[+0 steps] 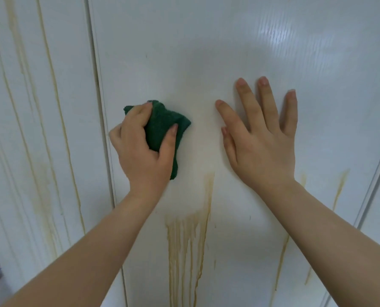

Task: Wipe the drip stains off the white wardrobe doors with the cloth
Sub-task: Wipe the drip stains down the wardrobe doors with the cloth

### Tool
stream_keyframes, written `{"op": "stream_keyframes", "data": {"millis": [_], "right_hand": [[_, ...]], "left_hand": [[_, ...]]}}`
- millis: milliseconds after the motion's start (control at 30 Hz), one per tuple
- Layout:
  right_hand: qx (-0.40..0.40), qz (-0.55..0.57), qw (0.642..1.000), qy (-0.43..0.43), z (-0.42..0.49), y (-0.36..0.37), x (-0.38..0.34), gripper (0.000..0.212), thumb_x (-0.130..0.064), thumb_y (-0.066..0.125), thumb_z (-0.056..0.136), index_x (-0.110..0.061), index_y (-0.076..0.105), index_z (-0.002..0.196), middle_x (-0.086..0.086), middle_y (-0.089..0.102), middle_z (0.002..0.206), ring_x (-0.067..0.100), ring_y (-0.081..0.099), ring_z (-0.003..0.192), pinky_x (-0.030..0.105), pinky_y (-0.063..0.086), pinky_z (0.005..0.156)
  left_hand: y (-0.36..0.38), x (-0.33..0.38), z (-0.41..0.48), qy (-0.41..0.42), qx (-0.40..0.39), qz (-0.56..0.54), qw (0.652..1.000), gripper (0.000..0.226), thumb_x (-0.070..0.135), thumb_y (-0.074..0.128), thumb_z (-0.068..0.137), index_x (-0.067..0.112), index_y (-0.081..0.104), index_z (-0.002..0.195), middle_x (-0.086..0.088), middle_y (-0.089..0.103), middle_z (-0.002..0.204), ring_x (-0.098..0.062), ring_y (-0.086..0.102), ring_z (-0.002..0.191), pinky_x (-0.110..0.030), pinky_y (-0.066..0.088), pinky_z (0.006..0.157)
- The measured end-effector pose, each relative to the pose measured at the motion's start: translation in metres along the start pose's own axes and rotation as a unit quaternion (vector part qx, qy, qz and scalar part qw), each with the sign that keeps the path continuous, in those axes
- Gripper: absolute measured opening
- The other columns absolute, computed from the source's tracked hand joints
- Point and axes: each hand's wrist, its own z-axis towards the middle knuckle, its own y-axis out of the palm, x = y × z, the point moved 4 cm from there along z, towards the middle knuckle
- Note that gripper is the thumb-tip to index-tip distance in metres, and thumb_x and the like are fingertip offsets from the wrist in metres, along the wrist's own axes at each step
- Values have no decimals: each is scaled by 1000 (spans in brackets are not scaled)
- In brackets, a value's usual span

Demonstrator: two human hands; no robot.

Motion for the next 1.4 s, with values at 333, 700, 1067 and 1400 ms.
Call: {"op": "stream_keyframes", "data": {"millis": [333,700,1067,1400], "right_hand": [[9,2,1000,-1,1,0,1,36,-6,56,87,-15,60,122,17,49,137,40,37,129,61,16,106],[7,22,1000,-2,0,-1,2,36,-8,55,87,-15,59,122,16,49,137,37,34,130,59,15,107],[9,14,1000,-3,0,-1,1,38,-5,57,84,-15,62,120,16,50,137,37,35,130,60,18,105],[19,5,1000,-3,0,-1,1,38,-3,56,83,-14,64,118,16,52,135,38,39,129,62,19,105]], "left_hand": [[-8,3,-11,110,-36,90,989,41,36,55,84,5,58,111,-11,63,107,-28,56,98,-34,31,88],[-6,-12,-79,319,-138,97,933,45,49,50,91,12,48,116,-5,48,122,-30,48,99,-38,43,86],[10,20,-88,357,-209,108,904,43,45,56,84,17,47,116,-1,49,123,-29,50,101,-45,47,81],[18,25,-66,332,-137,66,931,39,38,57,85,10,56,111,-6,56,116,-28,52,98,-36,38,85]]}}
